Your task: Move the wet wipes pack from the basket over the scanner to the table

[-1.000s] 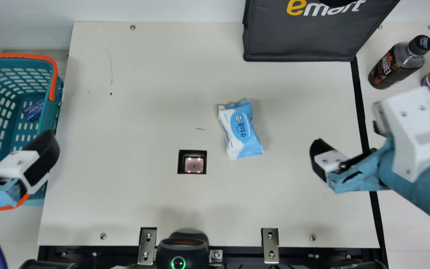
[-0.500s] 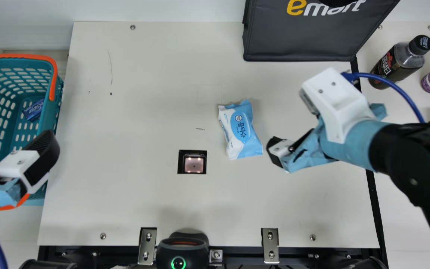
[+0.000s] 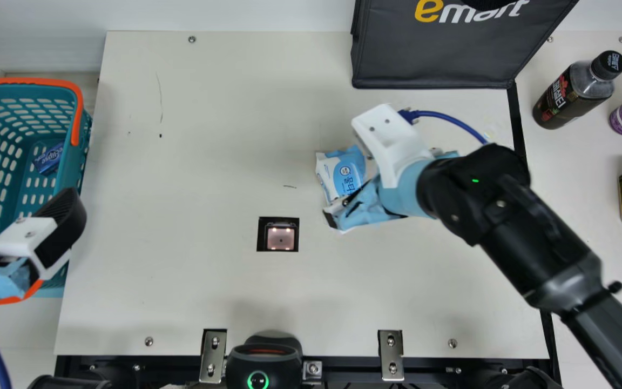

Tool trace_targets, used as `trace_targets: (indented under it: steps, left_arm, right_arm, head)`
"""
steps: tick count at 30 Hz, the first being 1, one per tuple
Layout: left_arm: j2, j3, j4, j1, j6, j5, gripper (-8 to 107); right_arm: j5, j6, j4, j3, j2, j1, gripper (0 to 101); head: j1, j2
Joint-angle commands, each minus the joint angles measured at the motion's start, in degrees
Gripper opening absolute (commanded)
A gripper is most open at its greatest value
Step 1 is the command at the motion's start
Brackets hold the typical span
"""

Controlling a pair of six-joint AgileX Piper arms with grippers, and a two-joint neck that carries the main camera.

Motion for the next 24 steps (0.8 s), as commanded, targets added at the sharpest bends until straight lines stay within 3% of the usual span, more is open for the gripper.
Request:
trace_targets:
  steps: [1, 11, 24]
  left_arm:
    - [0.0, 0.0, 0.0, 0.0, 0.0, 0.0, 90]
    - [0.0, 0.0, 0.0, 0.0, 0.0, 0.0, 90]
    - [0.0, 0.0, 0.0, 0.0, 0.0, 0.0, 90]
  right_arm:
    - [-1.3, 3.1, -0.6, -0.1, 2.1, 1.1, 95]
    - [-5.3, 13.1, -4.6, -1.1, 9.7, 4.5, 95]
    - [-6.4, 22.3, -10.1, -1.9, 16.0, 5.8, 95]
  head:
    - [-1.7, 0.1]
    - [-1.7, 0.1]
    - [-1.7, 0.1]
